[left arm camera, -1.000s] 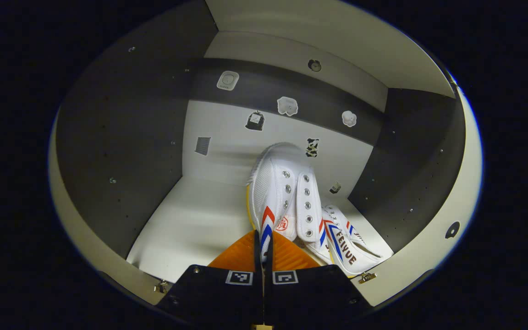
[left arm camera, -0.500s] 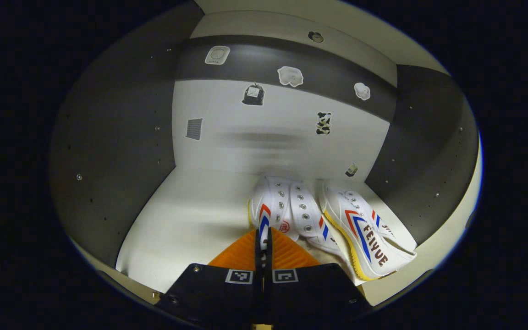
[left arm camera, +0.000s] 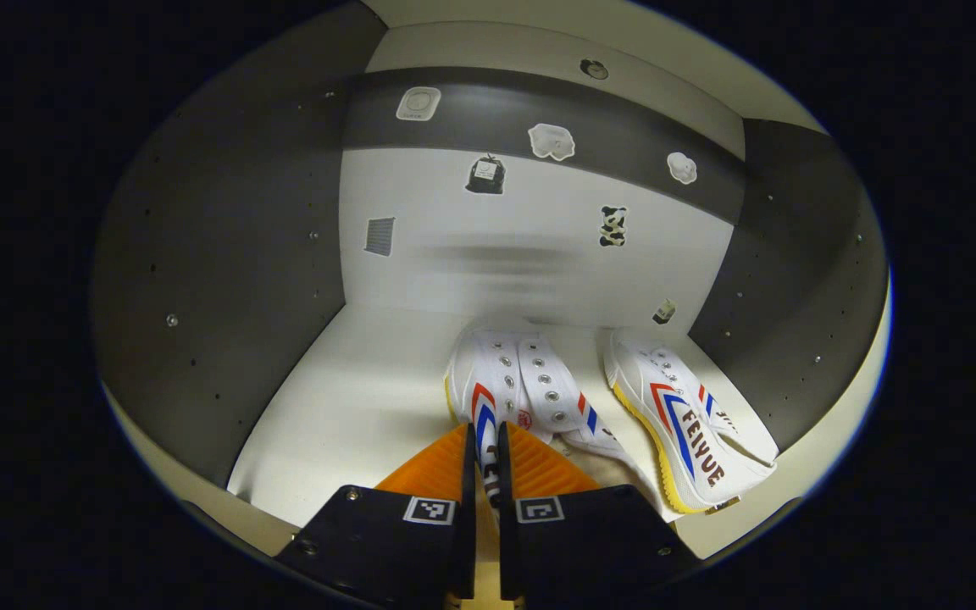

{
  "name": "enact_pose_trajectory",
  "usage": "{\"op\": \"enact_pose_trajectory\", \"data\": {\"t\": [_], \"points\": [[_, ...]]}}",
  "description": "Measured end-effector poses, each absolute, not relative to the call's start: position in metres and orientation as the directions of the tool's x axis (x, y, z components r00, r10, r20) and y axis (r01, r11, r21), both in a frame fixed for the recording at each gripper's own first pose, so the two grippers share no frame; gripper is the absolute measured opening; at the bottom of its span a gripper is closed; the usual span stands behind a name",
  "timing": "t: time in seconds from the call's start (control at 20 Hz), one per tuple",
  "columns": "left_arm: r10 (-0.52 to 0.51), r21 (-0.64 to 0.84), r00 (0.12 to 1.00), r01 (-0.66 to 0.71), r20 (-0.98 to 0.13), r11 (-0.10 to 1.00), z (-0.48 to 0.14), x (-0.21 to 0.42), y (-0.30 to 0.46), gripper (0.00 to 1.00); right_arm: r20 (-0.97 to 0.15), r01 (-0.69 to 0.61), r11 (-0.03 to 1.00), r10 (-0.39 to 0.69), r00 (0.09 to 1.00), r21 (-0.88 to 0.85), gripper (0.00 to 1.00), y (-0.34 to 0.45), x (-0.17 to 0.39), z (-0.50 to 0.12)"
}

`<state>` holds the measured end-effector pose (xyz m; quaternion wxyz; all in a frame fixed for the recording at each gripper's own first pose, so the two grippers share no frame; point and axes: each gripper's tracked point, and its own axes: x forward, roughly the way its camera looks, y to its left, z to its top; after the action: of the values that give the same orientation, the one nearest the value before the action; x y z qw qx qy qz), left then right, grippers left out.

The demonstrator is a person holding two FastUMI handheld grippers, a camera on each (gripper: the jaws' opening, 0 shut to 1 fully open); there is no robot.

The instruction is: Grab one shoe with the right hand and put it into the shoe cabinet, grab the other shoe with the left hand and put it into the shoe cabinet; then close the right door with the right hand and the left door with the left hand.

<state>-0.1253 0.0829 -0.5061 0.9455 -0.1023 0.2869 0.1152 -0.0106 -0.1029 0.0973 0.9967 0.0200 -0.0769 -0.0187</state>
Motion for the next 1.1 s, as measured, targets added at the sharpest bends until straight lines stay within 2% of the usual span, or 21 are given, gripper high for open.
{"op": "enact_pose_trajectory", "data": {"t": [0.1,0.15,0.2,0.35,0.4,0.5,0.55,0.75,1.1], "points": [[0.181,-0.074,0.829,-0.258,-0.530,0.963,-0.493,-0.124,0.088,0.17,0.140,0.053,0.998,-0.059,0.988,0.041,0.34,-0.117,-0.016,0.093],[0.187,-0.052,0.834,-0.249,-0.519,0.967,-0.486,-0.125,0.088,0.17,0.135,0.066,0.997,-0.071,0.988,0.042,0.35,-0.125,-0.017,0.092],[0.189,-0.041,0.840,-0.243,-0.509,0.969,-0.478,-0.127,0.085,0.30,0.131,0.081,0.996,-0.085,0.988,0.038,0.39,-0.134,-0.018,0.088],[0.186,-0.036,0.860,-0.231,-0.475,0.972,-0.454,-0.140,0.074,0.38,0.114,0.118,0.993,-0.120,0.986,0.024,0.39,-0.158,-0.019,0.078],[0.180,-0.038,0.871,-0.222,-0.457,0.974,-0.445,-0.144,0.069,0.40,0.106,0.127,0.992,-0.128,0.986,0.021,0.35,-0.165,-0.017,0.074],[0.165,-0.036,0.898,-0.197,-0.409,0.980,-0.420,-0.154,0.057,0.60,0.092,0.138,0.990,-0.138,0.986,0.015,0.35,-0.176,-0.015,0.066],[0.156,-0.032,0.910,-0.182,-0.383,0.983,-0.406,-0.162,0.049,0.74,0.087,0.142,0.990,-0.142,0.986,0.011,0.40,-0.181,-0.013,0.062],[0.118,-0.009,0.954,-0.125,-0.274,0.992,-0.349,-0.198,0.019,0.79,0.052,0.136,0.991,-0.137,0.989,0.005,0.40,-0.193,-0.005,0.042],[0.098,0.025,0.985,-0.095,-0.141,0.995,-0.274,-0.272,-0.011,0.77,-0.016,0.078,0.997,-0.077,0.997,0.019,0.40,-0.192,0.011,0.002]]}}
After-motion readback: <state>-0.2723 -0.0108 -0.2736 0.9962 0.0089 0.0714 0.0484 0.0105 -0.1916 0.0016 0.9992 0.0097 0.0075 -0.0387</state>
